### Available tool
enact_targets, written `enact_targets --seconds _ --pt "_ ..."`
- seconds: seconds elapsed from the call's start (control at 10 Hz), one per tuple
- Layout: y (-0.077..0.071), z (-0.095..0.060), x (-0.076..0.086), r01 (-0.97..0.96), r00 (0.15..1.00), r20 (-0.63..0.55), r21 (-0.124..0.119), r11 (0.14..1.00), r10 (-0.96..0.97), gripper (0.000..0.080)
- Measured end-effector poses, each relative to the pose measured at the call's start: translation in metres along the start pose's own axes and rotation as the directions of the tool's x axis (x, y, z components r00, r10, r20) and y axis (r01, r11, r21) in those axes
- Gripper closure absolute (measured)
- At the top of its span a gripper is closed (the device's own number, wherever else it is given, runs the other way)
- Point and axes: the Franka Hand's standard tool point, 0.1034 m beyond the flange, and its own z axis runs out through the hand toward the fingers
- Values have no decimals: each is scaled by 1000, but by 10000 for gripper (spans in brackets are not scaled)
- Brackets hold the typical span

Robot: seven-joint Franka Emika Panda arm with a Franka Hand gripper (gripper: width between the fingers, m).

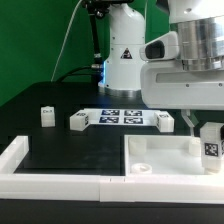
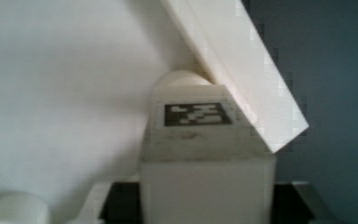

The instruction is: Assemble one leg

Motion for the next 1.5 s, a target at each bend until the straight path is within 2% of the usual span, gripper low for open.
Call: enact_targets --seconds 0.2,0.4,0.7,0.8,1.0,1.1,1.2,1.3,1.5 --pt "1 0 0 -304 953 -3 -3 953 304 508" --pt "2 0 0 -511 859 -6 -10 859 511 508" --pt "3 0 0 -588 809 3 -12 809 588 506" --pt "3 1 0 -549 836 4 -12 836 549 506" --pt "0 1 -3 -501 865 6 -11 865 501 196" --pt "0 1 -2 -349 937 2 -6 937 349 164" --pt "0 2 -1 -213 977 -6 2 977 213 164" --pt "-2 2 -3 -116 993 -5 0 993 116 152" --pt "-5 4 -7 196 981 -9 -24 980 -196 151"
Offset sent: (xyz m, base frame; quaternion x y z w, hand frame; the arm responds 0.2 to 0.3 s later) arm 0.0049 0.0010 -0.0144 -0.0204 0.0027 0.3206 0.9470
